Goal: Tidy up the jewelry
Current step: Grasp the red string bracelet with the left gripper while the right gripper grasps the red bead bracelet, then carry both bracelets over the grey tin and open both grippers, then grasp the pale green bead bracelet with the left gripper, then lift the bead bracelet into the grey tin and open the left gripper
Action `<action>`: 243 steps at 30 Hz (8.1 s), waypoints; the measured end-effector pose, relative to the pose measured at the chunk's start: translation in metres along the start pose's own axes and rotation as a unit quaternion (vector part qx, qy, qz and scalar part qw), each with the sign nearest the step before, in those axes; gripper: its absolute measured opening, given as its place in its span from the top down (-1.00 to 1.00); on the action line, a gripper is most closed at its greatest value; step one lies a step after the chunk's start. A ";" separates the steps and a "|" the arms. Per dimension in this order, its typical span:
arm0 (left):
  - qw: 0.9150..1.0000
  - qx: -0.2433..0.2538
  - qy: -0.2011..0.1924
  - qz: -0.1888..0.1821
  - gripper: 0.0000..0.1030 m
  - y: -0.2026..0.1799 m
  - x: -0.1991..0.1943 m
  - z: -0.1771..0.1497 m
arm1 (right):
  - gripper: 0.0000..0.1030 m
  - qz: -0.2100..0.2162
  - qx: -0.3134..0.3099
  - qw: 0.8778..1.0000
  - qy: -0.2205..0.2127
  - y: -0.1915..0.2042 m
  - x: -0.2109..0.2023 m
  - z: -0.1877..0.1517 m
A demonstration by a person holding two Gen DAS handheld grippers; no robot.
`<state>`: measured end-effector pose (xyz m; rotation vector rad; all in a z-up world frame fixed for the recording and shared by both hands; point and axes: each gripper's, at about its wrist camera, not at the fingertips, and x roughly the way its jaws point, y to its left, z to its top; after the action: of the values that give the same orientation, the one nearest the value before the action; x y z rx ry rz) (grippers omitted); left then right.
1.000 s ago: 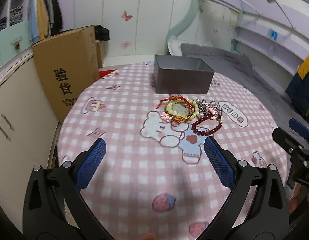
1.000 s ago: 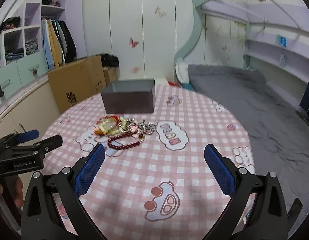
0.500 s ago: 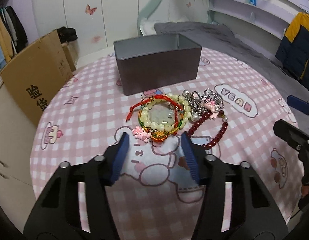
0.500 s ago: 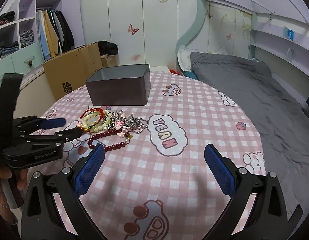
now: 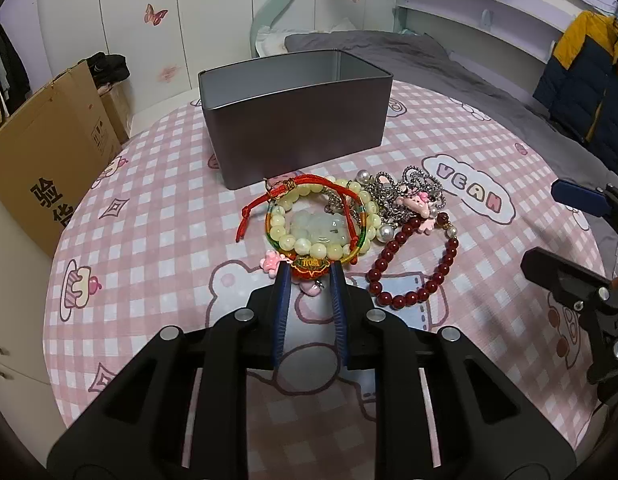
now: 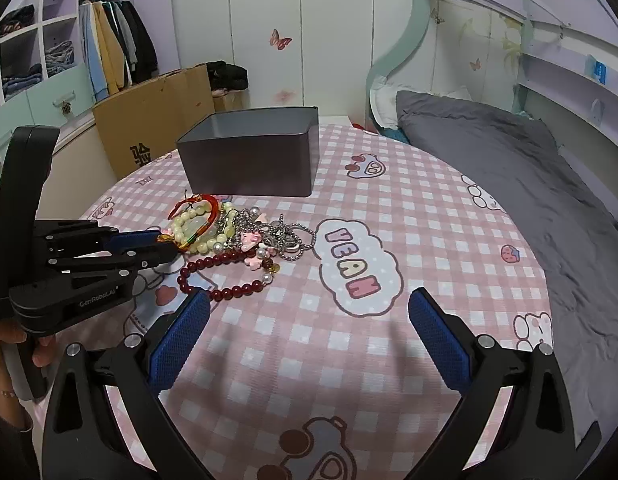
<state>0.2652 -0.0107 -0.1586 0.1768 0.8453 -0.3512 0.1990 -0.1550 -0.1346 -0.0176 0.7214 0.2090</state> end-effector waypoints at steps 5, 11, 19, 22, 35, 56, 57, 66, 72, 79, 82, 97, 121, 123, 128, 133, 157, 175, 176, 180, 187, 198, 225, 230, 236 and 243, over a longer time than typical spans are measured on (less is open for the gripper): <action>1.000 -0.007 -0.017 -0.017 0.62 0.004 -0.012 0.000 | -0.86 0.009 0.000 1.000 0.003 0.003 0.000 0.001; 0.998 -0.034 -0.046 -0.035 0.62 0.013 -0.039 -0.004 | -0.84 0.026 -0.007 0.999 0.019 0.010 0.007 0.004; 0.991 -0.071 -0.084 -0.070 0.62 0.029 -0.081 -0.017 | -0.18 0.073 -0.058 0.994 0.049 0.044 0.017 0.008; 0.990 -0.076 -0.088 -0.079 0.62 0.030 -0.089 -0.023 | 0.06 0.092 -0.091 0.989 0.064 0.063 0.027 0.010; 0.987 -0.081 -0.096 -0.103 0.62 0.036 -0.105 -0.021 | 0.85 0.112 -0.191 0.966 0.134 0.091 0.062 0.019; 0.980 -0.045 -0.146 -0.129 0.62 0.028 -0.127 0.073 | 0.88 0.225 -0.042 0.973 0.004 0.043 -0.020 0.126; 0.979 -0.044 -0.151 -0.126 0.62 0.028 -0.126 0.081 | 0.88 0.220 -0.039 0.975 -0.004 0.041 -0.018 0.135; 0.976 -0.063 -0.179 -0.102 0.62 0.045 -0.086 0.130 | 0.88 0.193 -0.017 0.980 -0.038 0.025 0.018 0.180; 0.983 -0.084 -0.129 -0.099 0.62 0.056 -0.027 0.135 | 0.88 0.176 -0.002 0.984 -0.024 0.017 0.059 0.179; 0.990 -0.084 -0.063 -0.097 0.61 0.060 0.023 0.130 | 0.88 0.167 0.015 0.986 0.015 0.005 0.098 0.158; 0.990 -0.088 -0.050 -0.101 0.60 0.060 0.033 0.126 | 0.88 0.165 0.021 0.986 0.025 0.001 0.104 0.153; 0.990 -0.092 -0.057 -0.094 -0.31 0.062 0.005 0.109 | 0.57 0.165 0.047 0.985 0.019 -0.016 0.072 0.142; 0.994 -0.099 0.026 -0.028 -0.30 0.053 0.012 0.039 | 0.37 0.083 -0.007 0.996 0.032 -0.010 0.036 0.066; 0.994 -0.099 0.036 -0.028 -0.29 0.054 0.019 0.039 | 0.36 0.083 -0.006 0.996 0.035 -0.011 0.038 0.065; 0.994 -0.096 0.051 -0.026 0.03 0.052 0.032 0.040 | 0.35 0.088 -0.005 0.995 0.038 -0.013 0.045 0.063; 0.994 -0.092 0.054 -0.020 0.15 0.051 0.040 0.044 | 0.32 0.092 -0.006 0.995 0.043 -0.013 0.053 0.063; 0.994 -0.096 -0.006 -0.060 0.82 0.067 -0.013 0.035 | 0.27 0.108 -0.023 0.993 0.041 0.007 0.045 0.065; 0.990 -0.135 0.020 -0.042 0.82 0.117 -0.029 -0.007 | 0.27 0.114 -0.139 0.979 0.091 0.094 0.099 0.074; 0.990 -0.135 0.022 -0.041 0.82 0.118 -0.028 -0.008 | 0.27 0.118 -0.141 0.978 0.095 0.098 0.104 0.076; 0.989 -0.138 0.024 -0.044 0.82 0.119 -0.024 -0.009 | 0.27 0.130 -0.151 0.974 0.112 0.109 0.116 0.076; 0.989 -0.139 0.026 -0.045 0.82 0.121 -0.019 -0.009 | 0.36 0.131 -0.177 0.968 0.124 0.120 0.126 0.074; 0.987 -0.143 0.006 -0.068 0.82 0.118 -0.031 0.003 | 0.78 0.146 -0.172 0.968 0.111 0.122 0.116 0.073; 0.984 -0.114 -0.077 -0.112 0.82 0.069 -0.030 0.134 | 0.78 0.122 -0.072 0.990 -0.029 0.038 0.045 0.191; 0.987 -0.121 -0.042 -0.102 0.82 0.070 0.007 0.136 | 0.78 0.120 -0.063 0.991 -0.011 0.032 0.067 0.182; 0.988 -0.123 -0.016 -0.095 0.81 0.069 0.029 0.130 | 0.78 0.121 -0.052 0.991 0.015 0.021 0.085 0.167; 0.987 -0.131 0.001 -0.090 0.80 0.071 0.037 0.126 | 0.74 0.125 -0.030 0.991 0.040 0.010 0.095 0.149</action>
<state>0.4019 0.0098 -0.1032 -0.1444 0.9034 -0.4061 0.3643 -0.1141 -0.0843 0.0080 0.7969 0.4726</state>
